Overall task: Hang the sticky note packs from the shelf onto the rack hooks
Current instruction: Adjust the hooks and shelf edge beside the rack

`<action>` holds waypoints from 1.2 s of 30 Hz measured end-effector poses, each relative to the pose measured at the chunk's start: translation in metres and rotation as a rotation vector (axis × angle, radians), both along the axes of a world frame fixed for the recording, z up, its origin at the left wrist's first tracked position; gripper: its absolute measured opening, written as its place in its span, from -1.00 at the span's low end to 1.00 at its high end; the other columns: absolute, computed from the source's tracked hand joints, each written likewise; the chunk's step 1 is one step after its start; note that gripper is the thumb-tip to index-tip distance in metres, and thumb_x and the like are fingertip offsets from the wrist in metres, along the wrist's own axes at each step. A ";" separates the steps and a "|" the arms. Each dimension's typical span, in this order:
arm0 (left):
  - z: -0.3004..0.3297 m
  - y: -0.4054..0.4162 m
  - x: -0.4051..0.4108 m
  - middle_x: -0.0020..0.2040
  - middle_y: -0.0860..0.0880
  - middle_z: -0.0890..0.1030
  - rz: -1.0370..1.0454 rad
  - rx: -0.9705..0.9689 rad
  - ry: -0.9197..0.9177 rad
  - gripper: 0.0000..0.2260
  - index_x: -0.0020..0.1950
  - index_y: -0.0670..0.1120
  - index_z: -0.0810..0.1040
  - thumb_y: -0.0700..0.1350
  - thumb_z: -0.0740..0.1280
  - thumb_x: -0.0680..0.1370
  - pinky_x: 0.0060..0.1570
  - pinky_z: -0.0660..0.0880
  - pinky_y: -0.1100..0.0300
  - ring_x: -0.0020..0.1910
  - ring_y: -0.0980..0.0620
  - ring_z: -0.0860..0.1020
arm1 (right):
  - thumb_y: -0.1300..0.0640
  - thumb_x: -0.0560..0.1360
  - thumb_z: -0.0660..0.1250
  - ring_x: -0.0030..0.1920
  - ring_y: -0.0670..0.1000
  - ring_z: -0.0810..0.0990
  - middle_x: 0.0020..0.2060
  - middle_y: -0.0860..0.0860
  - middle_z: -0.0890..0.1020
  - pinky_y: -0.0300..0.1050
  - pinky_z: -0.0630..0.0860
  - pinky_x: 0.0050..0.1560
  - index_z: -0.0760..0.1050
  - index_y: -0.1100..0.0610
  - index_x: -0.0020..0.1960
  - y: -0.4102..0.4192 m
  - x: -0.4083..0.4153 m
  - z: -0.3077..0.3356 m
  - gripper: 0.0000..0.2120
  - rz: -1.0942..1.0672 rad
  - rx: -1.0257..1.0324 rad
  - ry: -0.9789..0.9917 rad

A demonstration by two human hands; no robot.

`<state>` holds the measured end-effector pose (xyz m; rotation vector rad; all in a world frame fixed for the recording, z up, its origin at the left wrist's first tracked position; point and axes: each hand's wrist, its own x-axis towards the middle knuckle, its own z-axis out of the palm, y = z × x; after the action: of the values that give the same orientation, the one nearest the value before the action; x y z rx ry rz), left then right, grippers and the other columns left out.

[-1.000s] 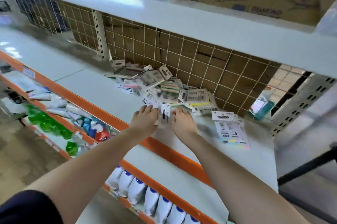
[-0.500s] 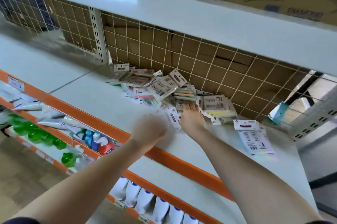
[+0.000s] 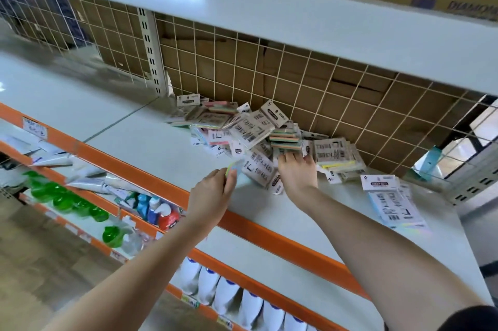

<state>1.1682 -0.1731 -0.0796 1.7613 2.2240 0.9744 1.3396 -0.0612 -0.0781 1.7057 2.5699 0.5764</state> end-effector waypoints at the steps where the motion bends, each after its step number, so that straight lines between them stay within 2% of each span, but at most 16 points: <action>1: 0.001 -0.001 -0.001 -0.26 -0.08 0.49 0.005 -0.005 -0.083 -0.64 -0.22 -0.11 0.42 0.06 0.05 0.64 -0.35 0.27 0.10 -0.25 -0.14 0.49 | 0.18 0.46 0.34 0.14 0.11 0.55 0.06 0.04 0.61 -0.06 0.43 0.10 0.52 0.11 0.18 -0.003 0.000 0.003 -0.71 -0.007 0.017 -0.034; 4: 0.001 0.001 0.000 -0.33 -0.07 0.47 0.047 -0.016 -0.353 -0.61 -0.27 -0.09 0.41 0.05 0.03 0.65 -0.38 0.26 0.10 -0.33 -0.04 0.44 | 0.18 0.13 0.53 -0.28 0.03 0.64 -0.34 -0.01 0.64 -0.17 0.55 -0.26 0.64 0.08 -0.22 -0.010 0.004 0.013 -0.77 0.049 0.130 -0.008; 6: 0.000 0.003 0.000 -0.32 -0.09 0.49 0.094 -0.007 -0.496 -0.61 -0.21 -0.16 0.45 0.02 0.04 0.66 -0.36 0.29 0.10 -0.31 -0.04 0.46 | 0.26 0.11 0.51 -0.35 0.11 0.62 -0.39 0.08 0.61 -0.11 0.57 -0.34 0.61 0.17 -0.30 -0.018 0.014 0.013 -0.83 0.116 0.201 0.165; 8: -0.002 0.002 0.002 -0.31 -0.02 0.48 0.125 0.006 -0.578 -0.71 -0.16 -0.12 0.42 -0.03 0.06 0.66 -0.39 0.30 0.16 -0.30 0.02 0.47 | 0.29 0.31 0.42 -0.22 0.19 0.62 -0.26 0.16 0.62 -0.01 0.58 -0.27 0.60 0.26 -0.15 -0.026 0.022 0.015 -0.89 0.130 0.141 0.359; 11: -0.004 0.004 0.010 -0.24 0.07 0.47 0.168 -0.008 -0.729 -0.90 0.00 0.00 0.38 -0.09 0.09 0.64 -0.45 0.33 0.25 -0.32 0.18 0.49 | 0.25 0.50 0.25 -0.12 0.23 0.55 -0.10 0.18 0.57 0.04 0.45 -0.26 0.50 0.26 0.04 -0.033 0.038 0.021 -0.86 0.016 0.050 0.652; 14: -0.003 0.010 0.023 -0.18 -0.05 0.48 0.171 -0.067 -0.964 -0.94 -0.02 -0.04 0.35 -0.13 0.10 0.61 -0.50 0.38 0.25 -0.29 0.02 0.55 | 0.23 0.55 0.15 -0.20 0.22 0.52 -0.17 0.15 0.53 -0.02 0.36 -0.29 0.38 0.21 0.11 -0.035 0.055 0.026 -0.85 -0.212 -0.102 1.053; 16: 0.000 0.013 0.033 -0.17 -0.09 0.49 0.156 -0.086 -1.094 -0.93 -0.06 -0.08 0.32 -0.13 0.11 0.61 -0.50 0.43 0.23 -0.28 -0.05 0.56 | 0.26 0.55 0.13 -0.20 0.15 0.57 -0.14 0.14 0.58 -0.05 0.45 -0.32 0.37 0.18 0.21 -0.036 0.068 0.028 -0.76 -0.363 -0.204 1.358; 19: 0.004 0.016 0.050 -0.17 -0.10 0.54 0.147 -0.096 -1.223 -0.86 -0.05 -0.09 0.35 -0.04 0.23 0.59 -0.51 0.50 0.18 -0.29 -0.03 0.58 | 0.41 0.56 0.12 -0.01 0.15 0.64 0.11 0.21 0.60 -0.10 0.60 -0.25 0.37 0.22 0.31 -0.043 0.089 0.030 -0.65 -0.414 -0.471 1.981; 21: 0.008 0.018 0.063 -0.19 -0.07 0.57 0.129 -0.090 -1.292 -0.84 -0.05 -0.06 0.41 -0.01 0.32 0.56 -0.56 0.47 0.23 -0.32 0.03 0.59 | 0.45 0.56 0.14 -0.06 0.15 0.66 0.13 0.27 0.58 -0.07 0.64 -0.21 0.38 0.25 0.29 -0.054 0.106 0.031 -0.67 -0.424 -0.656 2.316; 22: 0.009 0.019 0.070 -0.19 -0.05 0.59 0.111 -0.087 -1.317 -0.86 -0.06 -0.04 0.44 -0.01 0.35 0.55 -0.56 0.46 0.26 -0.35 0.06 0.59 | 0.45 0.56 0.13 -0.10 0.14 0.68 0.11 0.27 0.59 -0.04 0.65 -0.20 0.40 0.25 0.25 -0.061 0.115 0.031 -0.70 -0.421 -0.740 2.408; 24: 0.011 0.020 0.085 -0.14 -0.06 0.61 0.057 -0.104 -1.307 -0.88 -0.07 -0.01 0.47 -0.01 0.37 0.53 -0.50 0.46 0.26 -0.29 0.05 0.60 | 0.46 0.56 0.10 -0.11 0.18 0.69 0.04 0.28 0.63 0.00 0.65 -0.16 0.42 0.22 0.18 -0.074 0.132 0.029 -0.72 -0.380 -0.878 2.494; 27: 0.014 0.017 0.109 -0.04 -0.10 0.62 -0.064 -0.146 -1.239 -0.83 0.05 -0.06 0.49 -0.03 0.37 0.53 -0.28 0.51 0.15 -0.12 -0.08 0.61 | 0.47 0.52 0.10 -0.08 0.19 0.69 -0.02 0.25 0.67 0.06 0.65 -0.12 0.41 0.14 0.26 -0.094 0.158 0.029 -0.59 -0.354 -1.010 2.498; 30: 0.018 0.012 0.136 -0.01 -0.10 0.63 -0.181 -0.147 -1.167 -0.84 0.09 -0.05 0.50 -0.07 0.36 0.54 -0.18 0.52 0.06 -0.06 -0.11 0.62 | 0.35 0.44 0.26 -0.03 0.19 0.68 0.04 0.22 0.66 0.08 0.62 -0.11 0.41 0.09 0.27 -0.115 0.186 0.030 -0.58 -0.300 -1.092 2.443; 32: 0.022 0.007 0.155 -0.05 -0.07 0.65 -0.235 -0.143 -1.129 -0.91 0.01 0.00 0.52 -0.08 0.38 0.53 -0.23 0.53 0.09 -0.11 -0.07 0.63 | 0.16 0.43 0.36 -0.04 0.22 0.68 0.01 0.22 0.67 0.11 0.61 -0.13 0.47 0.14 0.19 -0.128 0.203 0.034 -0.67 -0.345 -1.087 2.475; 34: 0.027 0.001 0.175 -0.16 0.02 0.67 -0.273 -0.146 -1.127 -0.94 -0.04 0.03 0.53 -0.08 0.39 0.52 -0.34 0.53 0.17 -0.22 0.02 0.65 | 0.00 0.38 0.41 -0.09 0.18 0.70 -0.03 0.18 0.69 0.07 0.62 -0.18 0.51 0.13 0.15 -0.140 0.221 0.039 -0.60 -0.408 -1.024 2.468; 36: 0.030 -0.008 0.195 -0.22 0.06 0.68 -0.305 -0.161 -1.142 -0.96 -0.08 0.03 0.55 -0.07 0.39 0.52 -0.40 0.50 0.23 -0.29 0.10 0.65 | -0.05 0.34 0.44 -0.09 0.14 0.70 -0.02 0.14 0.69 0.03 0.62 -0.21 0.51 0.09 0.17 -0.153 0.242 0.044 -0.55 -0.425 -0.961 2.387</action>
<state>1.3631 -0.1809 -0.0497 0.9742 1.2183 1.2242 1.5814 -0.2139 -0.0338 -1.0486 -0.4774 1.7482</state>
